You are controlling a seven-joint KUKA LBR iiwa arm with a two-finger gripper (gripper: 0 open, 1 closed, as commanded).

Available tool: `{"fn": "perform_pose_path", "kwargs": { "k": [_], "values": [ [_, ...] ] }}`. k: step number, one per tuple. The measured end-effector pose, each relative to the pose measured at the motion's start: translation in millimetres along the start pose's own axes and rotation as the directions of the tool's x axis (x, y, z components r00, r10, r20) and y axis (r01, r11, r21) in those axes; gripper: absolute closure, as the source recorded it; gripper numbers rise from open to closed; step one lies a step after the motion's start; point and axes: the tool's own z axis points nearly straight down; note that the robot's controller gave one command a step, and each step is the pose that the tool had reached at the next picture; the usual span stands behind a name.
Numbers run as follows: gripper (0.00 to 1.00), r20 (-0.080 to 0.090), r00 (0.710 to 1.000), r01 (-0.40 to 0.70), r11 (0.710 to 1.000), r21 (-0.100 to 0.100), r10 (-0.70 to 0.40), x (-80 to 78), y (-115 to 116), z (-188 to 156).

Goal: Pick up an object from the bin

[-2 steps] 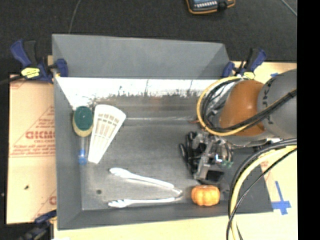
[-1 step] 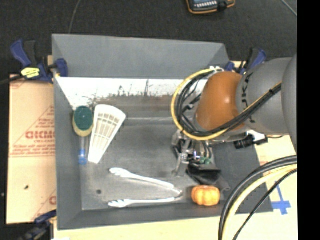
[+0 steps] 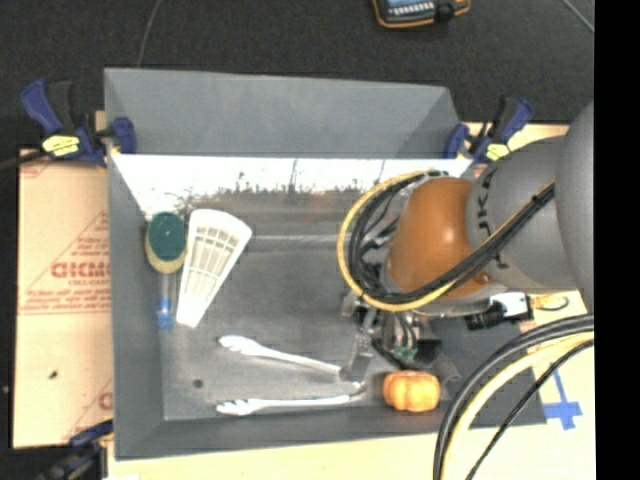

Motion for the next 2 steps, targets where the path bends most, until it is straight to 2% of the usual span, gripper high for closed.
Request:
{"fn": "perform_pose_path", "kwargs": {
  "k": [1,2],
  "values": [
    [0.00,0.006,0.960,-0.281,0.960,-0.005,0.281,9.6,37.4,30.0],
    [1.00,0.007,0.994,-0.105,0.994,-0.002,0.105,6.9,33.5,29.0]
  ]
}}
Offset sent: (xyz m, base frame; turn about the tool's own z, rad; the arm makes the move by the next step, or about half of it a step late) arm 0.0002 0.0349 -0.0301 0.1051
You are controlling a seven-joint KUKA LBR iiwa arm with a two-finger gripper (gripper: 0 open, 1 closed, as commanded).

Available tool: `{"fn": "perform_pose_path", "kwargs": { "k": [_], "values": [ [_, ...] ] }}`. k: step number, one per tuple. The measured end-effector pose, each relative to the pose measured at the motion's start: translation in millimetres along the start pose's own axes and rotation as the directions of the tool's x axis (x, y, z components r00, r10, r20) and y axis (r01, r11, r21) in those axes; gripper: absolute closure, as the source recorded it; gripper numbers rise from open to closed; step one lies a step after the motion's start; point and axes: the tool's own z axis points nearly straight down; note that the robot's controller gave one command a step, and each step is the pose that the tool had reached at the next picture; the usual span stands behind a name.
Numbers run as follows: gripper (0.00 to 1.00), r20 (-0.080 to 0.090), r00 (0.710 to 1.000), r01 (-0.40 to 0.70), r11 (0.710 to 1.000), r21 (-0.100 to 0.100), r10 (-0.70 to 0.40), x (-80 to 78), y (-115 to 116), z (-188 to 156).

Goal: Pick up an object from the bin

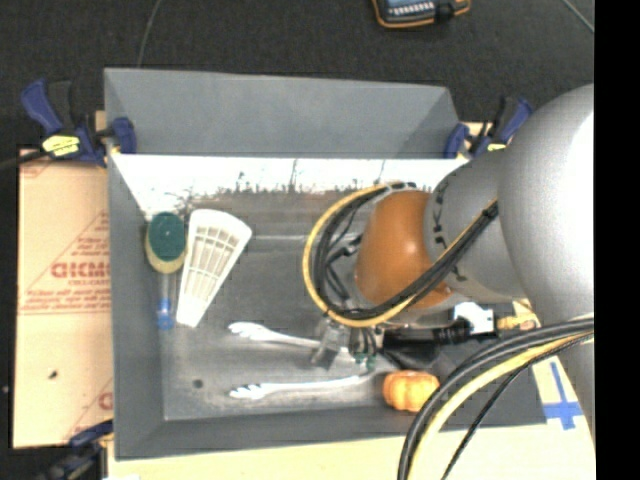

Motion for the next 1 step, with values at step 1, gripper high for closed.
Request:
{"fn": "perform_pose_path", "kwargs": {
  "k": [1],
  "values": [
    [1.00,0.000,1.000,0.001,1.000,0.000,-0.001,0.0,0.0,-0.2]
  ]
}}
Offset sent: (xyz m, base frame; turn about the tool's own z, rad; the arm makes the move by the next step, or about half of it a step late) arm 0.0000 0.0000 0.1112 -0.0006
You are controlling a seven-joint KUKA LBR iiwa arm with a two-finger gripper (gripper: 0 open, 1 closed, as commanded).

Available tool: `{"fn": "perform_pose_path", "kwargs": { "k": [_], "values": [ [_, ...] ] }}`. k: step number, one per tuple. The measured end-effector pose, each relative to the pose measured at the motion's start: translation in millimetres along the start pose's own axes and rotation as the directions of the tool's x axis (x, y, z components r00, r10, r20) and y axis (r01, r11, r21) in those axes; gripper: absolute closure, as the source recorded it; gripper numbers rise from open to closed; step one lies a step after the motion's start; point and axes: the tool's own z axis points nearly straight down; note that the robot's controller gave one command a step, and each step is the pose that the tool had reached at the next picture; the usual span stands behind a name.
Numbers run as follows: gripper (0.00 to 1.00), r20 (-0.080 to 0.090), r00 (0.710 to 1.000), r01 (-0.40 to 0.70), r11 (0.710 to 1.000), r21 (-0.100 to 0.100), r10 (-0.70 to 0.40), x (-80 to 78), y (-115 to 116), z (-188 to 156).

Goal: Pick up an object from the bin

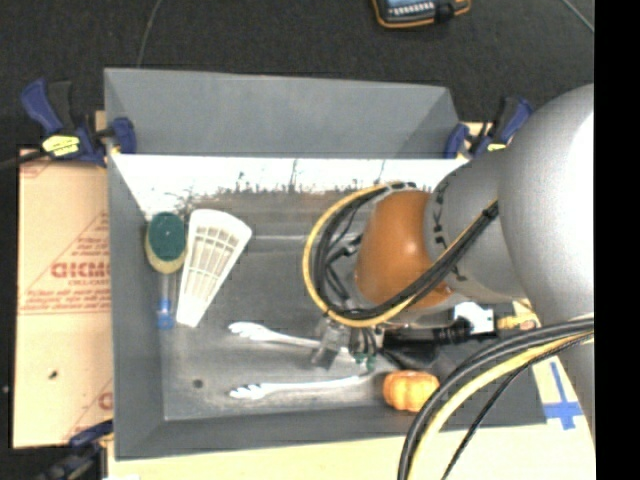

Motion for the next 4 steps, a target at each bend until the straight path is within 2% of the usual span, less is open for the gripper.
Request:
{"fn": "perform_pose_path", "kwargs": {
  "k": [1,3,4],
  "values": [
    [1.00,-0.014,1.000,0.001,1.000,0.005,-0.001,3.3,-2,-26],
    [1.00,-0.005,1.000,0.005,1.000,0.001,-0.005,-0.6,-1,-93],
    [1.00,0.000,1.000,0.008,1.000,-0.001,-0.008,-2.3,-1,-106]
  ]
}}
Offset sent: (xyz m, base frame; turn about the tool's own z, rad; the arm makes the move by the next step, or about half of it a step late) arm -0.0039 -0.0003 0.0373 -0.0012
